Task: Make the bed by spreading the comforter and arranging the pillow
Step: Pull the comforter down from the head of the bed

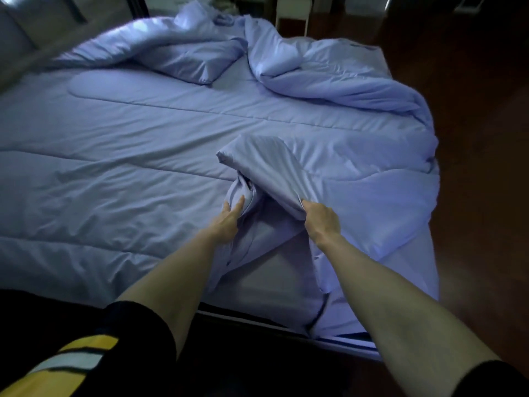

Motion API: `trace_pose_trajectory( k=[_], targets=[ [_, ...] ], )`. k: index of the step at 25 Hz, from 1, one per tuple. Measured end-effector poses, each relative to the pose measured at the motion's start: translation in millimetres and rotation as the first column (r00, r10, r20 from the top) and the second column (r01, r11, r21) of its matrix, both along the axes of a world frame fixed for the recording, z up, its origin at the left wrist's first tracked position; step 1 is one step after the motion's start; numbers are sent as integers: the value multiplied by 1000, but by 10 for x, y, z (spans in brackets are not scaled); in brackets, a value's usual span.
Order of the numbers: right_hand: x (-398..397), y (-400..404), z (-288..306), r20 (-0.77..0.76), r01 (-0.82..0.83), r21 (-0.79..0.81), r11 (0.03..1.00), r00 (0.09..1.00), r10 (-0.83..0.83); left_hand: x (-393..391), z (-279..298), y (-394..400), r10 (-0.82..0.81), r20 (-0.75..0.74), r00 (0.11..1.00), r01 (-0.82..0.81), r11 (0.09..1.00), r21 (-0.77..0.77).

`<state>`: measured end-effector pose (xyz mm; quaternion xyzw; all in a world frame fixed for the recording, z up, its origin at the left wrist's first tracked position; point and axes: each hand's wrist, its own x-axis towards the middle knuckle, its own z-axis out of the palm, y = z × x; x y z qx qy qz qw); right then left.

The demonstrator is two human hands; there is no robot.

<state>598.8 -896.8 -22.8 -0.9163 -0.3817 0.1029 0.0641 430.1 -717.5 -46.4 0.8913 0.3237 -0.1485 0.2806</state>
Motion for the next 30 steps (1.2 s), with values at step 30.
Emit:
trace_pose_trajectory(
  k=[30],
  targets=[
    [1617, -4030, -133, -17, -330, 150, 932, 942, 336, 1260, 319, -3479, -16, 113, 993, -29, 922, 387]
  ],
)
